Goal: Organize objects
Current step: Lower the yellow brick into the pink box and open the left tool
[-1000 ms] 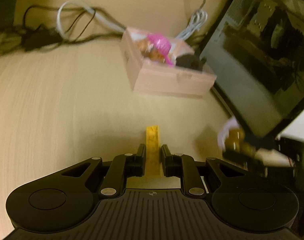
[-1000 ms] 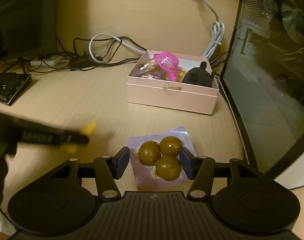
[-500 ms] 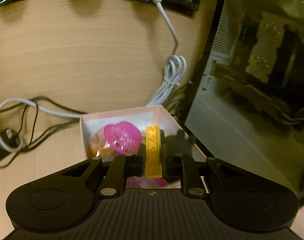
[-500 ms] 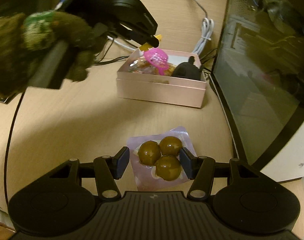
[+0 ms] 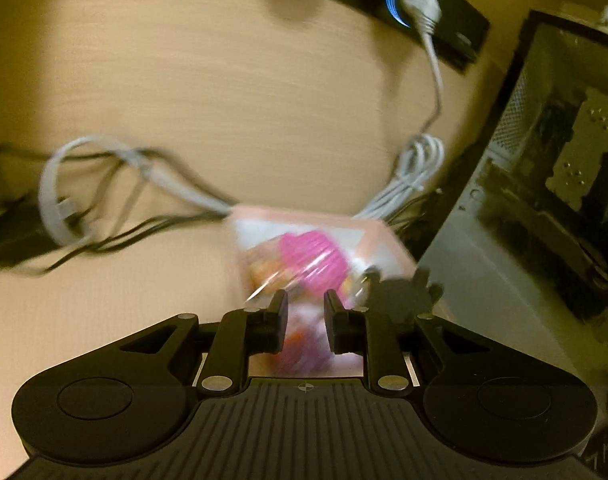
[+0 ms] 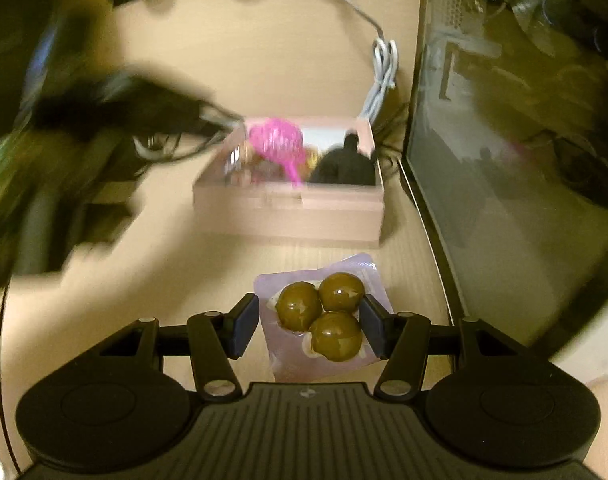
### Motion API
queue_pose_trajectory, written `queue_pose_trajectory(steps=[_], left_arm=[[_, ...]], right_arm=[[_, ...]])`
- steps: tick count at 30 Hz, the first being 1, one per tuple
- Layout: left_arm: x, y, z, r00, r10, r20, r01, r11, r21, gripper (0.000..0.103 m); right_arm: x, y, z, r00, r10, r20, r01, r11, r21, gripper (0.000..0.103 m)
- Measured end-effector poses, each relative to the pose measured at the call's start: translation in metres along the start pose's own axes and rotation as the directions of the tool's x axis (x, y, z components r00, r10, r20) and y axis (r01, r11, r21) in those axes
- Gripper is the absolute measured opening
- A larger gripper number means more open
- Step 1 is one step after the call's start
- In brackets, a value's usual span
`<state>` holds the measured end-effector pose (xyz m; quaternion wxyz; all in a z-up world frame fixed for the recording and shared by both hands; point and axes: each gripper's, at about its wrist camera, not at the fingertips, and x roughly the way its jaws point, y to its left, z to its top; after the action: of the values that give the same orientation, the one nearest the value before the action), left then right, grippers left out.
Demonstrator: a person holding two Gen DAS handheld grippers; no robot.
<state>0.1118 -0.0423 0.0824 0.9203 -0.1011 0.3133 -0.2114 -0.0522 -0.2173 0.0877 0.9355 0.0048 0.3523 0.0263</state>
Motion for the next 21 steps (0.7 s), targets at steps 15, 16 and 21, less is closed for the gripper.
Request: queue_pose_trajectory(steps=[15, 16, 21], left_arm=[[-0.049, 0.051, -0.086, 0.976, 0.074, -0.207, -0.108, 0.981, -0.162, 0.021], [-0.047, 0.053, -0.084, 0.975, 0.074, -0.209, -0.111, 0.979, -0.170, 0.021], [-0.045, 0.045, -0.063, 0.988, 0.042, -0.146, -0.068, 0.982, -0.177, 0.021]], right_arm=[[0.085, -0.006, 0.155, 0.985, -0.023, 0.169, 0.011, 0.997, 0.073, 0.065], [0.080, -0.010, 0.142, 0.987, -0.011, 0.160, -0.002, 0.997, 0.082, 0.066], [0.073, -0.020, 0.072, 0.994, -0.071, 0.080, 0.068, 0.997, 0.038, 0.066]])
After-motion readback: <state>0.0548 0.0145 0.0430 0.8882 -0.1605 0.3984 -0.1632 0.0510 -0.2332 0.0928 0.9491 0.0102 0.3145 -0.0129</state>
